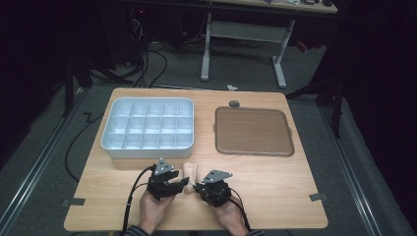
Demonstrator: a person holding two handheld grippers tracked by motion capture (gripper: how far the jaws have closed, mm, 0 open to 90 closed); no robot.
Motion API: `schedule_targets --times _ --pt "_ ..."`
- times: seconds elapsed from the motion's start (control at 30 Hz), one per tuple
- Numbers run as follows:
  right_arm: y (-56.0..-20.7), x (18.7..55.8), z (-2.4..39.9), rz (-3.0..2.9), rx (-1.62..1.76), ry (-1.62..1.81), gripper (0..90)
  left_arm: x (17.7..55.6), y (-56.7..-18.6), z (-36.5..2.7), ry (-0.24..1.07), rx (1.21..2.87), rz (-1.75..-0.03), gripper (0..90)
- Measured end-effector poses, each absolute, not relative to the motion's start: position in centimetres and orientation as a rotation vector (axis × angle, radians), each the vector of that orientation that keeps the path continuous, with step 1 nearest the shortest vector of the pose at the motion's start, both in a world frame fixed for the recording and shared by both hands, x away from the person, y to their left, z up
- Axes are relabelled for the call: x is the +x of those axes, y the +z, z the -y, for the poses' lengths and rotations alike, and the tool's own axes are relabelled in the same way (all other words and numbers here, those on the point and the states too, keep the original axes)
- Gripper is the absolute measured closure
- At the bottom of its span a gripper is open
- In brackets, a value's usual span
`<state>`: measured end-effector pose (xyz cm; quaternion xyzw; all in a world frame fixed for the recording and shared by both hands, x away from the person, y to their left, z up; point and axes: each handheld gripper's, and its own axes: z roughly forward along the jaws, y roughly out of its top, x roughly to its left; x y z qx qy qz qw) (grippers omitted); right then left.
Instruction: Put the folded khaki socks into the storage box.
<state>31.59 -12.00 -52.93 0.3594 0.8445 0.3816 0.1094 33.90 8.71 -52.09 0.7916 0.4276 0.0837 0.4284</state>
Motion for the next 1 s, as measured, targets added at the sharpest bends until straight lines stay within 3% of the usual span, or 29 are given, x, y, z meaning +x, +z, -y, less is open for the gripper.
schedule_targets --times 0.73,1.0 --pt "-53.1 32.2 11.6 -2.441 1.035 1.071 84.7 35.0 -52.7 -8.0 0.198 2.008 -1.113 48.1" --pt "-53.1 32.0 12.1 -2.404 1.061 1.072 66.9 34.9 -52.2 -8.3 0.19 1.989 -1.104 46.2"
